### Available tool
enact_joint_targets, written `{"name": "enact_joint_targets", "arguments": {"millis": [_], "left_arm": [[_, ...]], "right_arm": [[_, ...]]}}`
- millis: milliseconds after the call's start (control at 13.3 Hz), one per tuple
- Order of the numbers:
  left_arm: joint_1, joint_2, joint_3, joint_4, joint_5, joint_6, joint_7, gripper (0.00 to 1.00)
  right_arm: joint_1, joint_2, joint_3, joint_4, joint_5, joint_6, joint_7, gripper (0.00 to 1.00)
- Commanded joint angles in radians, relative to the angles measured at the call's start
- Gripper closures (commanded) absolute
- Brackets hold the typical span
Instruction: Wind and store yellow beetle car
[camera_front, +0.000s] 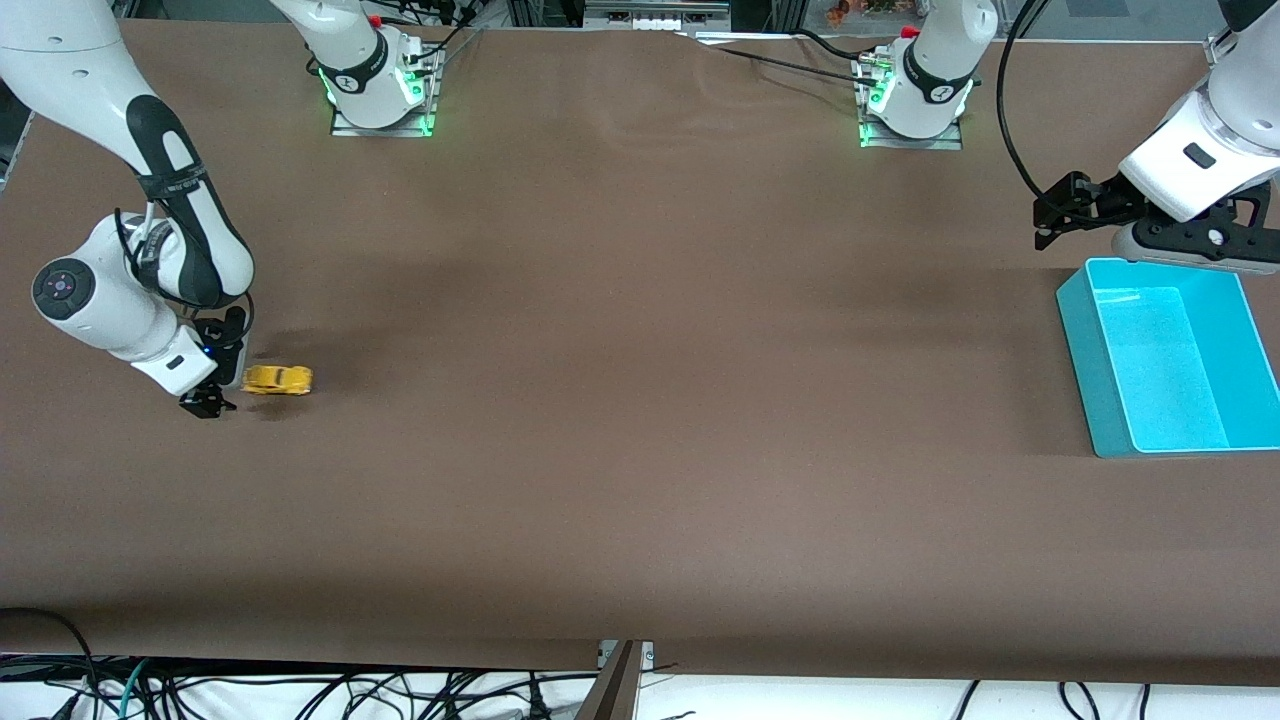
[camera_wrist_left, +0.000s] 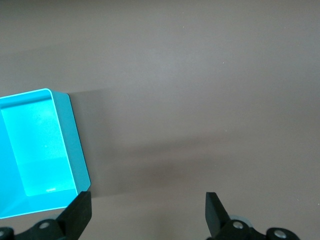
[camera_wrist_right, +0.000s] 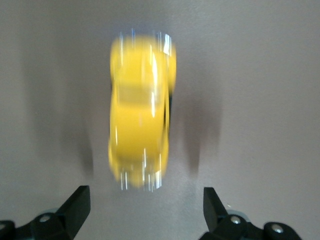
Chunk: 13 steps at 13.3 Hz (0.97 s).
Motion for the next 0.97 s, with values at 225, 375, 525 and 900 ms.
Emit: {"name": "enact_joint_targets", "arguments": {"millis": [225, 375, 525, 900], "left_arm": [[0.001, -0.008, 0.000, 0.001, 0.003, 0.005, 0.007, 0.00], [-0.002, -0.005, 0.000, 0.001, 0.004, 0.008, 0.007, 0.00], [-0.002, -0.005, 0.000, 0.001, 0.004, 0.008, 0.007, 0.00], [-0.002, 0.000, 0.000, -0.006, 0.003, 0.006, 0.007, 0.00]], "right_arm": [[-0.012, -0.012, 0.028, 0.063, 0.018, -0.088, 0.000, 0.00], [-0.010, -0.029, 0.049, 0.073, 0.063, -0.098, 0.027, 0.00], [-0.007, -0.033, 0.052, 0.103, 0.089, -0.134, 0.099, 0.00], [0.002, -0.035, 0.094, 0.210, 0.089, -0.243, 0.439, 0.00]]}}
